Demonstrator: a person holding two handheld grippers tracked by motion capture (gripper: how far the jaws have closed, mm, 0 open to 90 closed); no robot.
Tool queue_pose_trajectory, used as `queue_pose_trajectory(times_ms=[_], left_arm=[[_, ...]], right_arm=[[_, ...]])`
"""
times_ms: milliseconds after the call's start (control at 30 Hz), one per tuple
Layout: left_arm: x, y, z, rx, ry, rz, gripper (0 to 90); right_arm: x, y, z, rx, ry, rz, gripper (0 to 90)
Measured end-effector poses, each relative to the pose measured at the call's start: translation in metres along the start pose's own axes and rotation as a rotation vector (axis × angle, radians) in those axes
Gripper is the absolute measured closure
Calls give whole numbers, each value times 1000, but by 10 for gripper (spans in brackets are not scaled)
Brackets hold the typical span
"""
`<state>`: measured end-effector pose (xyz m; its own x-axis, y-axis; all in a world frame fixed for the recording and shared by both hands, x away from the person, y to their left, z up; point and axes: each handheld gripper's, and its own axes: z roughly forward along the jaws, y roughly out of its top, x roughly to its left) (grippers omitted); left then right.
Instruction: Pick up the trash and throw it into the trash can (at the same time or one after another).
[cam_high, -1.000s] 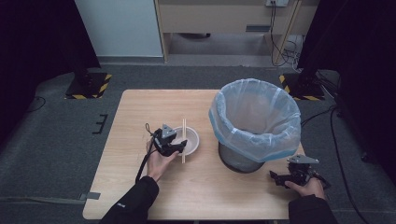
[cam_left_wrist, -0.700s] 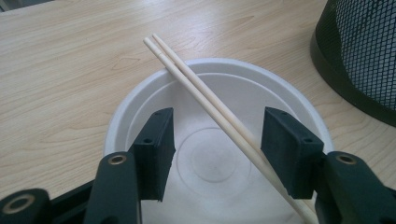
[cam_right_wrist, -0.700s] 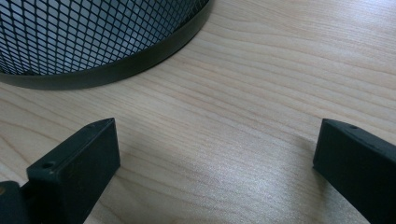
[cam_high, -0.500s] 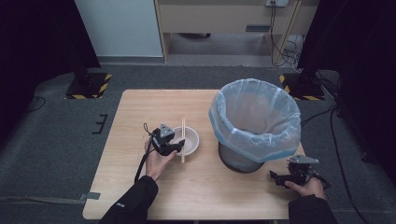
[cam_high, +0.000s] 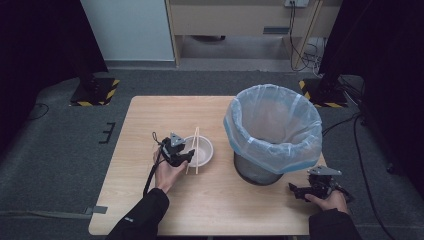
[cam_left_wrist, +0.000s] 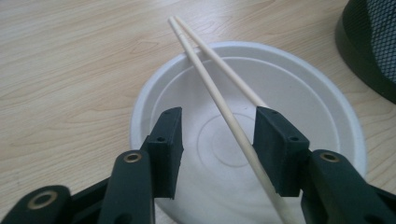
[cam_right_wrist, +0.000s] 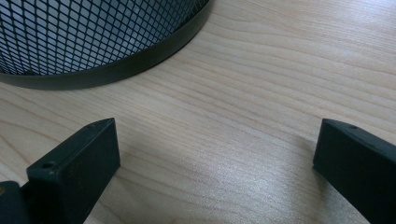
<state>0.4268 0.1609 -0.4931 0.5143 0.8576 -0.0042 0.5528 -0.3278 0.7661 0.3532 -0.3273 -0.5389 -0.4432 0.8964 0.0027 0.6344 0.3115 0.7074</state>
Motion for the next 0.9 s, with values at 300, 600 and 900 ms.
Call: queue_pose_trajectory(times_ms=[300, 600, 900], left_arm=[[4, -1, -2, 33, 33, -30, 647], [6, -1, -4, 58, 54, -47, 753], [7, -1, -5, 66, 51, -49, 846]], right_arm=[[0, 0, 0, 0, 0, 1, 8], [0, 0, 0, -1, 0, 1, 8], [0, 0, 0, 0, 0, 0, 8]])
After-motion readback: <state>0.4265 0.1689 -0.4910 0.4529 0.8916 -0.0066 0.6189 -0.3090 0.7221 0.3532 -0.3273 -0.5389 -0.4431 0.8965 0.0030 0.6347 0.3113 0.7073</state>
